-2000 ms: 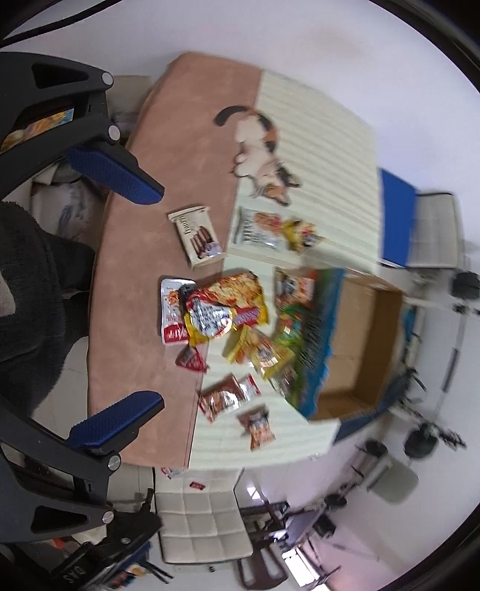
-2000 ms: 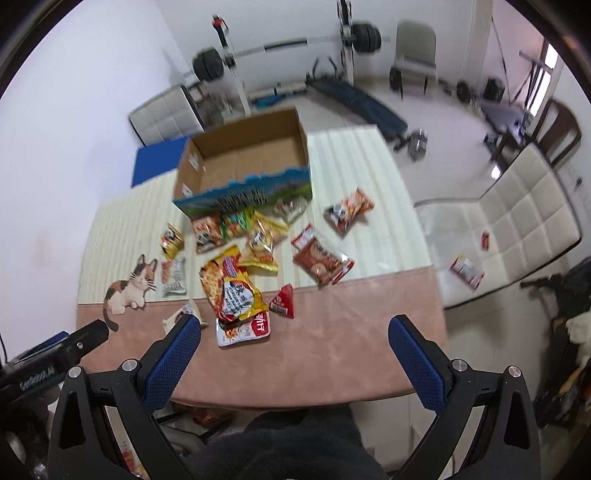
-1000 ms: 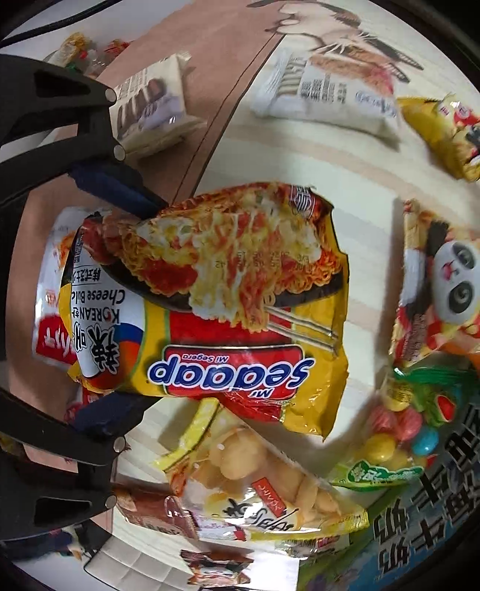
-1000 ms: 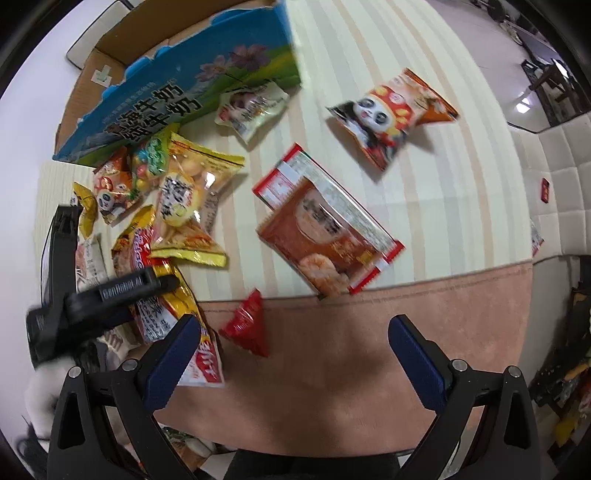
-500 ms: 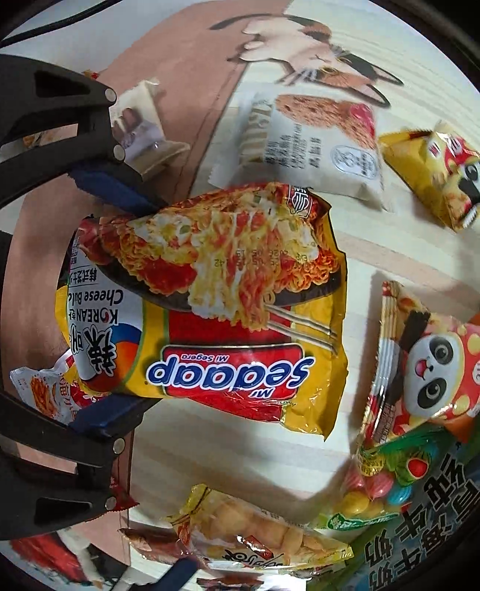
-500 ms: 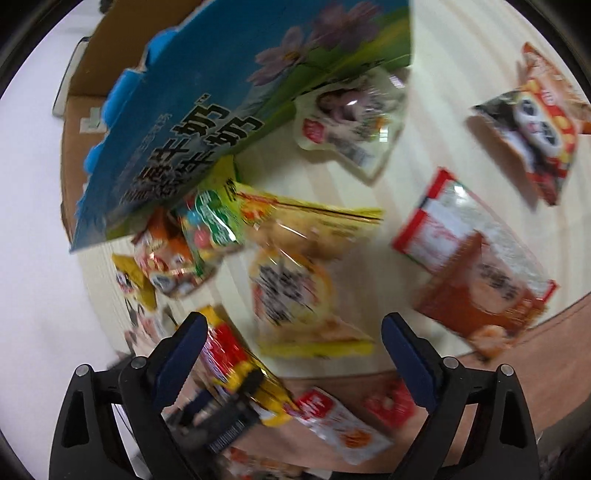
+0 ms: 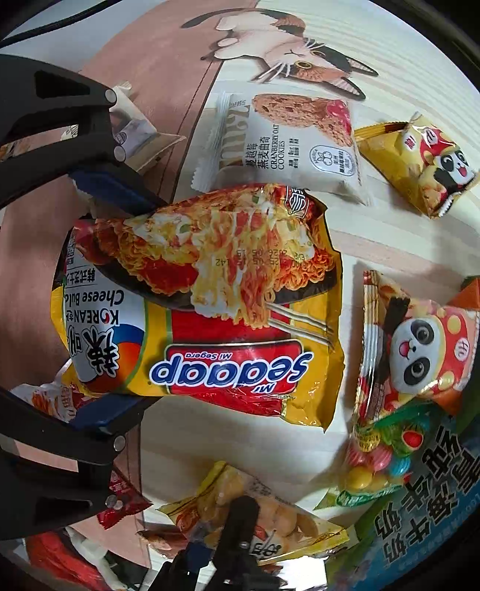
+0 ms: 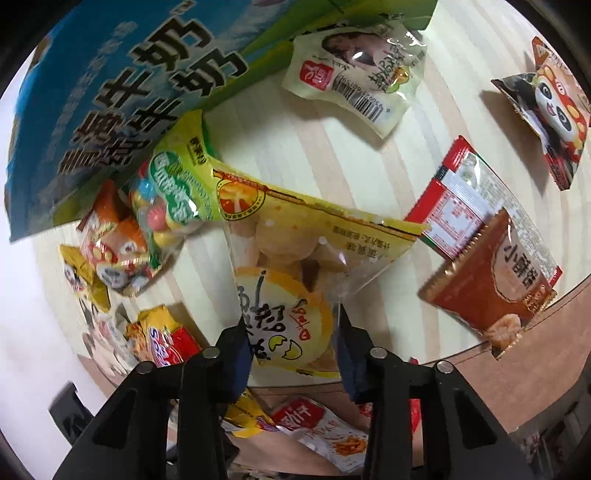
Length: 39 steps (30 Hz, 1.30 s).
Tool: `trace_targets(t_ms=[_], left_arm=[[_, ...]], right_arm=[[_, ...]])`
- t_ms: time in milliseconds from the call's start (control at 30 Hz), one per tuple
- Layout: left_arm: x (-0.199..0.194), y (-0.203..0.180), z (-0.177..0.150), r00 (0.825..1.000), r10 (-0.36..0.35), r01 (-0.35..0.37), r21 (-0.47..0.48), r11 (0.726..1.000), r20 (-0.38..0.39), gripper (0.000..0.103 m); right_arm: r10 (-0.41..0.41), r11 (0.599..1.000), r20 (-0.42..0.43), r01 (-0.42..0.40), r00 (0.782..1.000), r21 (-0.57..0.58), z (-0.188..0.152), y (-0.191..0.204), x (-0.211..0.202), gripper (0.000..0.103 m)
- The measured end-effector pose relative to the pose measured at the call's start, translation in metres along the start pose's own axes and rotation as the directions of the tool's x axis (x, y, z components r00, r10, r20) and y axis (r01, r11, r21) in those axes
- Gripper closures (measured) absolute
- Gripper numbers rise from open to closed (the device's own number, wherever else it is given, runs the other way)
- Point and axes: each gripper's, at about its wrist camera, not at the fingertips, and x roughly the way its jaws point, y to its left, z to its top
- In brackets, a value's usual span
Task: Organize snacks
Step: 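Carry both bags into the cardboard box and open both tools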
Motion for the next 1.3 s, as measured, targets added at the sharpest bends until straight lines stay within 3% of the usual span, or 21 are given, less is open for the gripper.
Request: trace_targets(t_ms=[300, 467, 633, 833, 967, 1067, 1300], left_arm=[[-0.047, 0.005, -0.016, 0.998, 0.006, -0.008, 0.022, 1.0, 0.059, 0.016], [-0.093, 0.004, -0.027, 0.993, -0.044, 0.038, 0.05, 0.998, 0.112, 0.016], [-0.166, -0.004, -0.022, 0.97, -0.122, 0.107, 0.081, 0.991, 0.212, 0.016], [-0.243, -0.034, 0.031, 0.933, -0.227, 0.192, 0.148, 0.97, 0.279, 0.016], [-0.262, -0.075, 0.093, 0.922, -0.196, 0.14, 0.183, 0.973, 0.335, 0.016], [-0.257, -0.09, 0.139, 0.929, -0.172, 0.115, 0.188, 0.975, 0.328, 0.016], [-0.211, -0.11, 0.229, 0.968, -0.131, 0.093, 0.179, 0.979, 0.213, 0.016]], right_arm=[[0.019, 0.989, 0.032, -0.014, 0.999, -0.148, -0.033, 0.0, -0.02, 0.064], [0.054, 0.972, 0.07, -0.036, 0.996, -0.233, -0.043, -0.005, -0.069, 0.064], [0.125, 0.95, 0.126, -0.082, 0.984, -0.301, -0.04, -0.001, -0.132, 0.065], [0.23, 0.926, 0.181, -0.158, 0.956, -0.344, -0.001, 0.015, -0.204, 0.065], [0.212, 0.921, 0.248, -0.108, 0.945, -0.375, 0.049, 0.039, -0.225, 0.065], [0.19, 0.918, 0.236, -0.088, 0.953, -0.386, 0.093, 0.058, -0.219, 0.065], [0.112, 0.916, 0.156, -0.041, 0.981, -0.398, 0.196, 0.086, -0.177, 0.064]])
